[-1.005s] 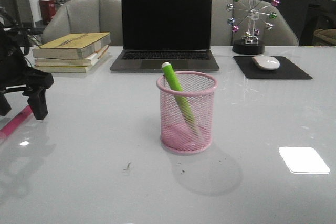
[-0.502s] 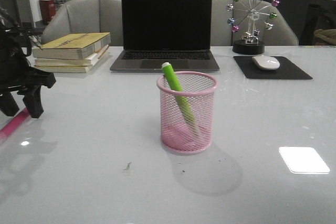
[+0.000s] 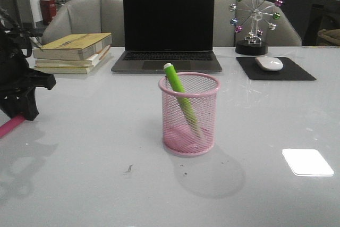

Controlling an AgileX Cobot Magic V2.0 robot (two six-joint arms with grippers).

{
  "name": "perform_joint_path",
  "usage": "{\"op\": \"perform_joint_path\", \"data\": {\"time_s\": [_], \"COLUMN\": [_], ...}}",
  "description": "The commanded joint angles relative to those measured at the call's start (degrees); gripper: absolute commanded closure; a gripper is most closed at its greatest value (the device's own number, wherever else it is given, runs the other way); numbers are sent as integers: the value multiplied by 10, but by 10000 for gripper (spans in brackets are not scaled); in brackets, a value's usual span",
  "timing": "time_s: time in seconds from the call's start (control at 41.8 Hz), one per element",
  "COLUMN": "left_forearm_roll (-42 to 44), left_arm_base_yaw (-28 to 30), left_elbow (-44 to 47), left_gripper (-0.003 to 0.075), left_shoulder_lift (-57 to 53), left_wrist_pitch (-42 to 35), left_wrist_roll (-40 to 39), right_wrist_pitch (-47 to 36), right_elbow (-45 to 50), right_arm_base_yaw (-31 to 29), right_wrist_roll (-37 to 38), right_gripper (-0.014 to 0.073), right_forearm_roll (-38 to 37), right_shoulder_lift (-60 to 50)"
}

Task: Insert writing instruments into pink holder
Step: 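Lower the left gripper onto the pink marker and grasp it, then lift the pink marker upright and carry it above the holder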

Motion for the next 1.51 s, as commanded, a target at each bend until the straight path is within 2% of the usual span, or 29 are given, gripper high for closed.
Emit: {"op": "perform_joint_path", "data": {"time_s": [0.0,0.215,0.359,0.55,0.694,0.813,1.077,1.268,1.388,1.483], "left_forearm_roll": [-5,-9,-15,-18,-28,-71,-85,-78,-78,-78], "left_arm_base_yaw": [1,-4,-18,-72,-138,-203,-368,-433,-440,-440], "left_elbow": [-16,-6,58,181,255,300,326,324,310,296], "left_gripper": [629,629,629,629,629,629,629,629,629,629], "left_shoulder_lift": [-31,-79,-167,-306,-386,-415,-359,-260,-197,-154], "left_wrist_pitch": [-8,-28,-101,-242,-371,-490,-815,-1021,-1081,-1086], "left_wrist_roll": [-5,1,1,1,1,1,0,0,-1,-1], "right_wrist_pitch": [-34,-34,-34,-34,-34,-34,-34,-34,-34,-34], "right_elbow": [-14,-14,-14,-14,-14,-14,-14,-14,-14,-14], "right_arm_base_yaw": [-4,-4,-4,-4,-4,-4,-4,-4,-4,-4], "right_wrist_roll": [-3,-3,-3,-3,-3,-3,-3,-3,-3,-3], "right_gripper": [106,106,106,106,106,106,106,106,106,106], "right_forearm_roll": [-6,-6,-6,-6,-6,-6,-6,-6,-6,-6], "right_shoulder_lift": [-2,-2,-2,-2,-2,-2,-2,-2,-2,-2]}}
